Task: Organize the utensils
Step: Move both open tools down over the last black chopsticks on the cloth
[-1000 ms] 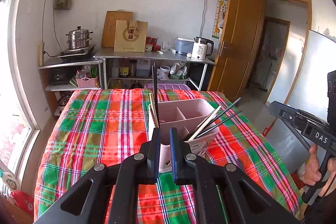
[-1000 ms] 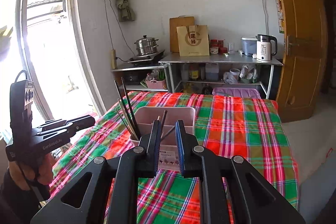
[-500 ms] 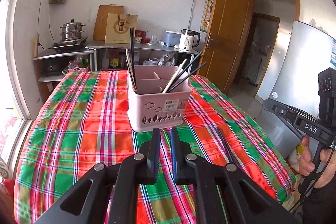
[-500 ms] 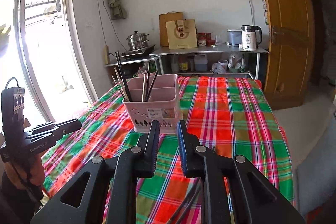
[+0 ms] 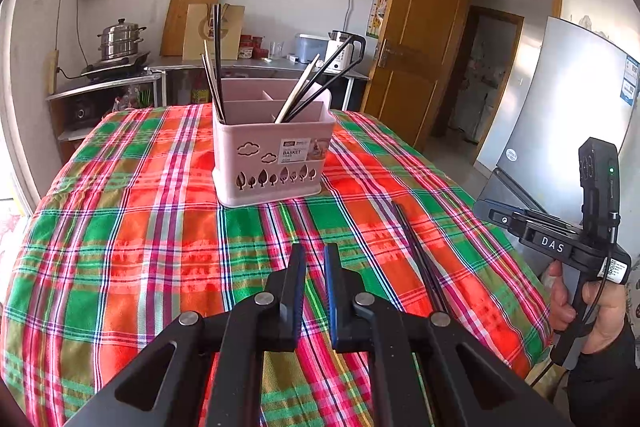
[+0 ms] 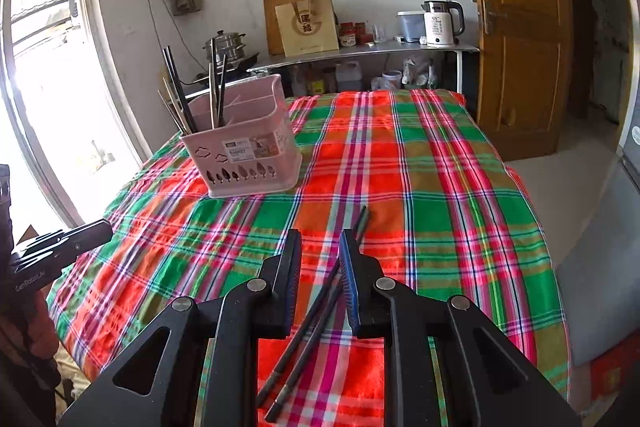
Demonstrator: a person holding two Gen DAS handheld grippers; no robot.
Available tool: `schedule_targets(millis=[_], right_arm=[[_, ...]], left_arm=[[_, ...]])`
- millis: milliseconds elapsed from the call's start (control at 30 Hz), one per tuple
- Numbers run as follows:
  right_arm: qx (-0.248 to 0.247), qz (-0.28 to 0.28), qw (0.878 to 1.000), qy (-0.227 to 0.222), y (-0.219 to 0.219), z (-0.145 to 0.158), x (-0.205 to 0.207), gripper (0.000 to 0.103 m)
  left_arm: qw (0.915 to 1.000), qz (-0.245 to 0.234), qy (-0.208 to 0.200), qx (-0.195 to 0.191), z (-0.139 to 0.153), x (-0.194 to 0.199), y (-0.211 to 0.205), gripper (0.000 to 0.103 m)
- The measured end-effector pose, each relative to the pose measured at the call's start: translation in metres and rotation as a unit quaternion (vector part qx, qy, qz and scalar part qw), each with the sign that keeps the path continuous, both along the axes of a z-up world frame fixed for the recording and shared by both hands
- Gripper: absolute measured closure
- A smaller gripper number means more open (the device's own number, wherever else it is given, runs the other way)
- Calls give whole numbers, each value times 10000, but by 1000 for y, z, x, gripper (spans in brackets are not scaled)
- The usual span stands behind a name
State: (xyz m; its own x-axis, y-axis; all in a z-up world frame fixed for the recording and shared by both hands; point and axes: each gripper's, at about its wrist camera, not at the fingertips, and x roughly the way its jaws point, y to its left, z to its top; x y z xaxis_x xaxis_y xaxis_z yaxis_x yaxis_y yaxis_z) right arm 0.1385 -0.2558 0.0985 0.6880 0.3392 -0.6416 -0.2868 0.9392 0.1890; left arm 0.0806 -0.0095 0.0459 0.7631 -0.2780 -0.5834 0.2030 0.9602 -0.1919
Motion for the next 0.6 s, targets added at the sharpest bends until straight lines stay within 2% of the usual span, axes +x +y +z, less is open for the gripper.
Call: schedule_targets(millis=[600], right_arm=[[-238, -57, 9956, 905, 7, -66, 30, 83]], left_arm=[[9993, -135, 362, -3, -24, 20, -13, 95]])
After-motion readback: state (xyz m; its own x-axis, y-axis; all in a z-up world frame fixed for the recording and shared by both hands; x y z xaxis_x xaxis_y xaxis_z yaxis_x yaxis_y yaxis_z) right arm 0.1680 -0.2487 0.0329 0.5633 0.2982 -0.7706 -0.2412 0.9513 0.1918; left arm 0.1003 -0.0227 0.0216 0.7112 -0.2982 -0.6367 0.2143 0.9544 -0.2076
